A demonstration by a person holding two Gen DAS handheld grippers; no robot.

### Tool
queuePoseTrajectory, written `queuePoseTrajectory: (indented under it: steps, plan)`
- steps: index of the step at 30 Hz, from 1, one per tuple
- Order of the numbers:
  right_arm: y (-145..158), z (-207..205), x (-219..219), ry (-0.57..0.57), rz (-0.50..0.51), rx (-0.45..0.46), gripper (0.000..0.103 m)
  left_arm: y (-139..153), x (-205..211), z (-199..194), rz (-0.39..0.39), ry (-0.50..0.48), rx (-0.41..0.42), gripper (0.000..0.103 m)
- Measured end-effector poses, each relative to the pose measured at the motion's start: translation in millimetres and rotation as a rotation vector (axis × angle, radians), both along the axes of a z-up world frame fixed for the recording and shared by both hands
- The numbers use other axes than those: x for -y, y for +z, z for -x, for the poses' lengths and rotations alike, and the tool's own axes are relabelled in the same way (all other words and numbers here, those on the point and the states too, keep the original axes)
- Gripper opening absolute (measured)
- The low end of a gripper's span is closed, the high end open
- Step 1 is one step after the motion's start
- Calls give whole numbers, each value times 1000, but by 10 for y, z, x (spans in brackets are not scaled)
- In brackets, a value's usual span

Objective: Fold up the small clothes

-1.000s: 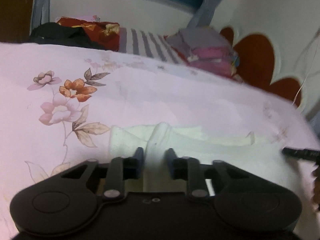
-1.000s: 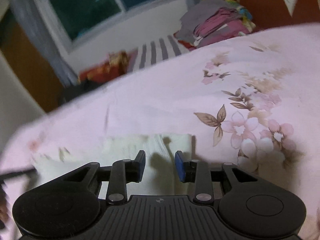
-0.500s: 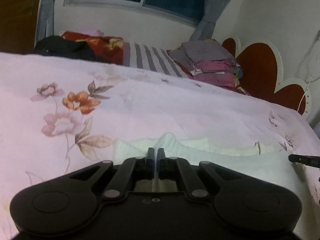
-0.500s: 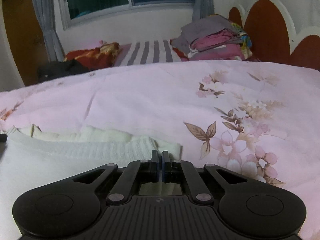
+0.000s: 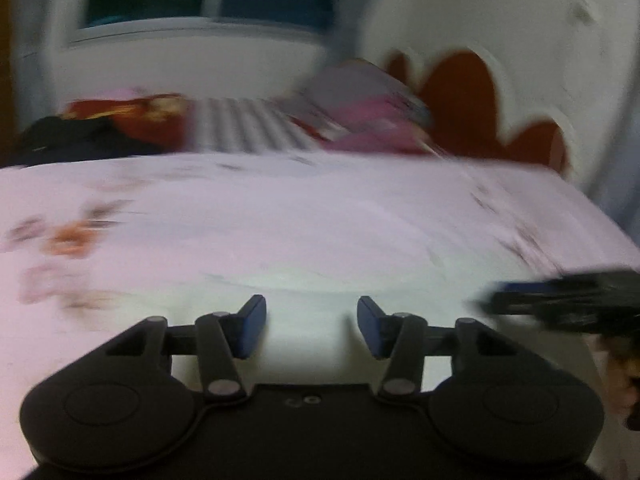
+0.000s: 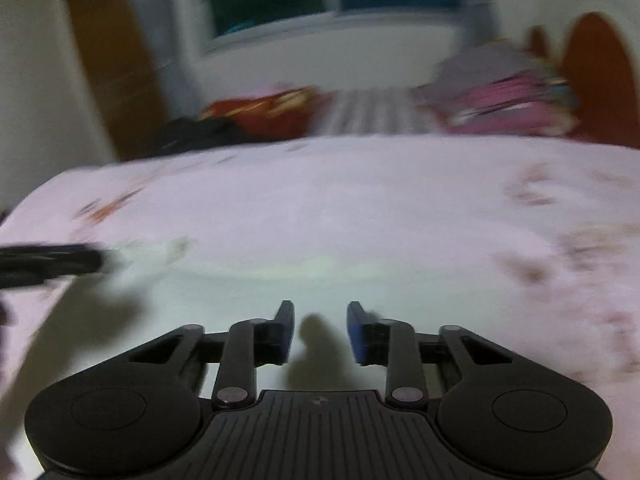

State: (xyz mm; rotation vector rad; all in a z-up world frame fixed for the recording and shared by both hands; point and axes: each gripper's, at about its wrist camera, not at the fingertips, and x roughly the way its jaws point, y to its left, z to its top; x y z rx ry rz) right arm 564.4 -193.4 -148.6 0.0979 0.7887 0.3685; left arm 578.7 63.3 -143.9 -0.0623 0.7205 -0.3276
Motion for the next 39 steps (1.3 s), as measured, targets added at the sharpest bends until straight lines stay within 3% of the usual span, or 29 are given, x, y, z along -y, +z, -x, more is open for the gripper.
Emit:
queuePoseTrajectory:
  steps: [2,4,6,9,11,13,16,20,22,25,28,30,32,36,39]
  plan:
    - [-71,8,-268,62,15,1,29,-101,223,-21,-39,-64,-12,72]
    - [-130,1,-368,79,23,-5,29,-191,286,-53,-92,-72,-13,70]
    - [-137,-34,-293,72,31,0,29,-252,135,-78,-163,2,18,70]
    - [-189,-210,256,-184,93,-22,27,-378,-313,-142,-120,111,11,72]
    - [-225,-289,552,-220,-38,-82,22,-354,-380,-153,-114,105,11,72]
    - [-126,-297,505,-219,16,-75,23,-246,-323,-103,-142,146,30,66]
    - [82,-100,304,-176,16,4,23,-66,-243,86,-69,142,76,75]
    - [5,190,-211,-2,32,7,23,-96,45,234,-12,92,35,74]
    - [-89,297,-379,41,41,-3,23,-156,156,287,-37,71,29,74]
    - [-178,388,-372,30,62,17,23,-299,109,316,-96,95,-6,70]
    - [-208,410,-95,-139,158,27,23,-320,-158,382,-103,107,-14,69]
    - [-225,400,152,-193,114,-12,23,-263,-240,431,-111,122,-29,66]
    - [-152,415,134,-187,110,-34,23,-162,-196,515,-115,137,-16,66]
    - [54,663,-66,-93,71,24,23,-106,54,730,-76,97,1,69]
    - [-130,715,-290,-35,160,-48,23,-290,214,724,-156,81,-52,70]
